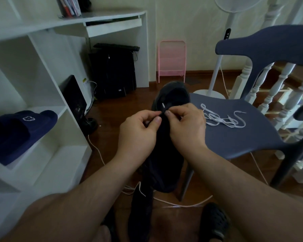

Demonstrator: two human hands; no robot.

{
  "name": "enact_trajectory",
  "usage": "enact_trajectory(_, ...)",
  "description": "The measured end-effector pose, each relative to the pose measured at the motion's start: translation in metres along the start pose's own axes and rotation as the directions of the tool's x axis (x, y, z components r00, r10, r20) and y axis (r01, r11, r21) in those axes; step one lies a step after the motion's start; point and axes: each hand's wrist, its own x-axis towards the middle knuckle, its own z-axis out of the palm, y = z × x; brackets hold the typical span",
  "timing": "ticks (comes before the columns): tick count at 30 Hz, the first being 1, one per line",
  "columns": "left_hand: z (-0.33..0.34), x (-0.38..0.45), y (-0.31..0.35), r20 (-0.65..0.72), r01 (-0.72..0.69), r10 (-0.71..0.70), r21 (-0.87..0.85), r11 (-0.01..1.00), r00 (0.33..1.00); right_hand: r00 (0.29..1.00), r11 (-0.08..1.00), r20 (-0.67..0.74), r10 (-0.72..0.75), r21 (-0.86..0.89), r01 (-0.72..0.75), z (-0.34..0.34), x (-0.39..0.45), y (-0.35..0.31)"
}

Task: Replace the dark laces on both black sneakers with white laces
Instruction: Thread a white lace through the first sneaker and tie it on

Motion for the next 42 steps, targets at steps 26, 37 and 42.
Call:
enact_trajectory(26, 0.006, 0.001, -0.01, 0.228, 0.021, -0.03, 0.04, 0.999, 0.973, 0.992, 0.978, 0.12, 0.044, -0.209, -0.018, -0.005, 0.002, 0.01)
enact_trajectory(37, 0.011, -0.002, -0.014, 0.283, 0.048, -0.054, 0.03, 0.998, 0.958, 0.979, 0.968, 0.199, 0.043, -0.251, 0.009, -0.007, 0.001, 0.013)
enact_trajectory(42, 0.006, 0.0, -0.013, 0.224, 0.083, -0.08, -0.003, 0.997, 0.971, 0.974, 0.988, 0.224, 0.045, -0.151, -0.011, -0.008, 0.0, 0.021)
